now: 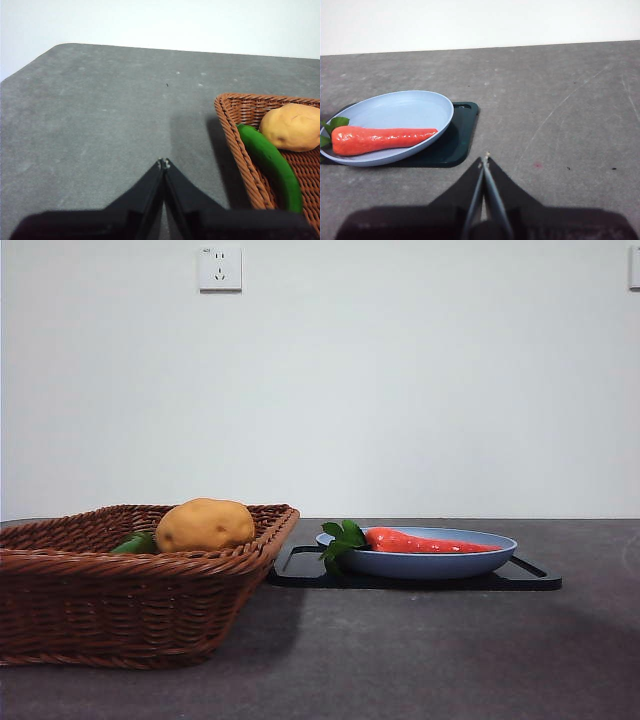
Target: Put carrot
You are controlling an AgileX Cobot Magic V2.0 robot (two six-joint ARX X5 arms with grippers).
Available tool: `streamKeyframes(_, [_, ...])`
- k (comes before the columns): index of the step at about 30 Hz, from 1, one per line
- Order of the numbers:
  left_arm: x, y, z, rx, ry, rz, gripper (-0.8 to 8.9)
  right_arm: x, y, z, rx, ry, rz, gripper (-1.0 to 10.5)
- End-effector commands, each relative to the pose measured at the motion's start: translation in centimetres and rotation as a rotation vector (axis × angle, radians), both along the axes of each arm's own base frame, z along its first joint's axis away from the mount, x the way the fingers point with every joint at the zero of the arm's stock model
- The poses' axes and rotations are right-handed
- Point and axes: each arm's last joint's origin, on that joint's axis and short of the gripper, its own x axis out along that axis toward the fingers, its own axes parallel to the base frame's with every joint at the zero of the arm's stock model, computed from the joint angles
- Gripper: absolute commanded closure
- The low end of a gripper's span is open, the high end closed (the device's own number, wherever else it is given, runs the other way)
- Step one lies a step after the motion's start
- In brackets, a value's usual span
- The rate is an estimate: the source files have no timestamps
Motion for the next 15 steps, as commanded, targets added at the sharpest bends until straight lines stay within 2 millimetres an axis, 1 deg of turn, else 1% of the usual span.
streamKeyframes(1, [0.03,0.01,-0.16,-0.007,-0.003,0.001,8.05,0.0,0.0,-0.18,0.0,0.006,-0.002,9.4])
streamKeyframes(15, [0.03,0.01,-0.16,-0.007,-0.002,0.001,8.05,0.0,0.0,-0.18,0.0,0.006,-0.002,9.4])
